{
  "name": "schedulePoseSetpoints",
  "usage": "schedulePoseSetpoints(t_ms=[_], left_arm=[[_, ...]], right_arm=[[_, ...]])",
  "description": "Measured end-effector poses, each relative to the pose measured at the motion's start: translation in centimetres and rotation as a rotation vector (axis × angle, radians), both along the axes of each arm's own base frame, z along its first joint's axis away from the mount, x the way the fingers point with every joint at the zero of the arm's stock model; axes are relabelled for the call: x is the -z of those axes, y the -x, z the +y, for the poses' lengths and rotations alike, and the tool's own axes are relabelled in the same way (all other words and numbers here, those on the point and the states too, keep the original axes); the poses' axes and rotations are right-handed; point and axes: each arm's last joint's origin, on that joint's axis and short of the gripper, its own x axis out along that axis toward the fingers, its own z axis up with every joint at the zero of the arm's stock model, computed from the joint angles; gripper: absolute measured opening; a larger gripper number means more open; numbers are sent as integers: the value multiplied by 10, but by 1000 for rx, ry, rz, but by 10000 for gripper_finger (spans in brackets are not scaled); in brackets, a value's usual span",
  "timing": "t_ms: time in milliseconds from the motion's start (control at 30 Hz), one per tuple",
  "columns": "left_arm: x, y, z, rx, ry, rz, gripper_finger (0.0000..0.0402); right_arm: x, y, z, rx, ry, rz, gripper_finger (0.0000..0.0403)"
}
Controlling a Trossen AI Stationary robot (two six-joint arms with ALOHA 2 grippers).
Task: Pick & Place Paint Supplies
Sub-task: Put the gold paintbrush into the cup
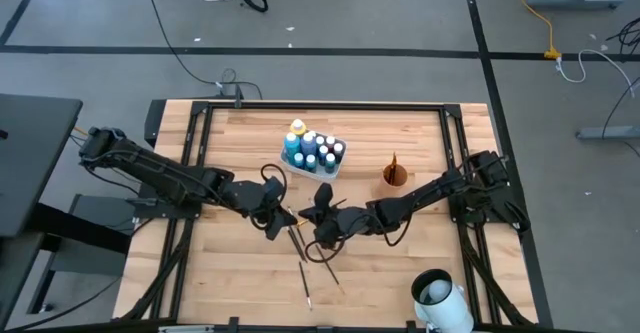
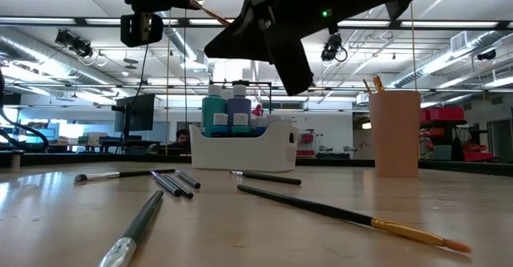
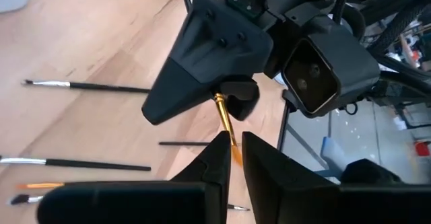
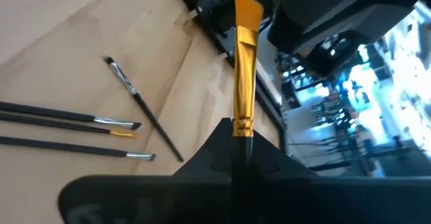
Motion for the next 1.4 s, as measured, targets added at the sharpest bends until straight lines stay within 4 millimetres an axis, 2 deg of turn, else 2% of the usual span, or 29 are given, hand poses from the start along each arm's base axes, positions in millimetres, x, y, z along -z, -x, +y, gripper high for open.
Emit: schedulePoseSetpoints(t_ms=[167,400,567,733,833,967,1067,1267,1400], left_arm=[[0,0,0,6,-33,-6,45],[0,0,1,20,-86,-15,45],[0,0,1,29,-105,-18,45],[0,0,1,19,-142,-23,45],[0,0,2,8,-153,-24,45],[0,0,2,30,-202,-31,45],[-1,0,2,45,-228,-40,45],[-1,-1,3,11,-253,-47,45],[-1,0,2,7,-257,-48,45]], right_arm=[[1,6,7,25,-78,41,1],[-18,26,7,52,-133,131,0],[-51,47,0,94,-181,126,0],[-89,69,-7,162,-268,13,0],[-97,88,-7,226,-299,-50,0],[-83,117,-6,361,-257,-141,0],[-71,134,-12,383,-306,-254,0],[-44,156,-45,385,-386,-499,0],[-23,169,-66,265,-414,-576,0]])
